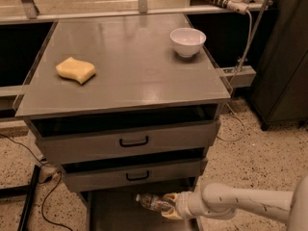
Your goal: Place water bottle into bottom drawer
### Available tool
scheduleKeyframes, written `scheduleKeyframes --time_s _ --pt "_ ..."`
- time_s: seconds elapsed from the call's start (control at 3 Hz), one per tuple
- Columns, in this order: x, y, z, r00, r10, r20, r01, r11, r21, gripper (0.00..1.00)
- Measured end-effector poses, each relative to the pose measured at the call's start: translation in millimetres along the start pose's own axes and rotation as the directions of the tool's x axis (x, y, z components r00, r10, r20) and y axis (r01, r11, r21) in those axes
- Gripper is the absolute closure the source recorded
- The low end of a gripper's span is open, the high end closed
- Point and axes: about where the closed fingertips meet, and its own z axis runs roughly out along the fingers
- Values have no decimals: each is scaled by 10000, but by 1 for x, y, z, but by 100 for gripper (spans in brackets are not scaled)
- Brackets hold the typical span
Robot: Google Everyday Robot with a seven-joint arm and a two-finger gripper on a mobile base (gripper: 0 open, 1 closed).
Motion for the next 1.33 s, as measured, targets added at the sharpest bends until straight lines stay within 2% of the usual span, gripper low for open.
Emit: scheduleKeyframes --time_s 0.33,1.0,1.33 --pt "25 2 34 9988 18 -493 -18 10000 13 100" --pt "70 6 90 9954 -416 -858 449 9983 367 100" --pt "83 1 110 9976 -639 -259 652 9964 538 100"
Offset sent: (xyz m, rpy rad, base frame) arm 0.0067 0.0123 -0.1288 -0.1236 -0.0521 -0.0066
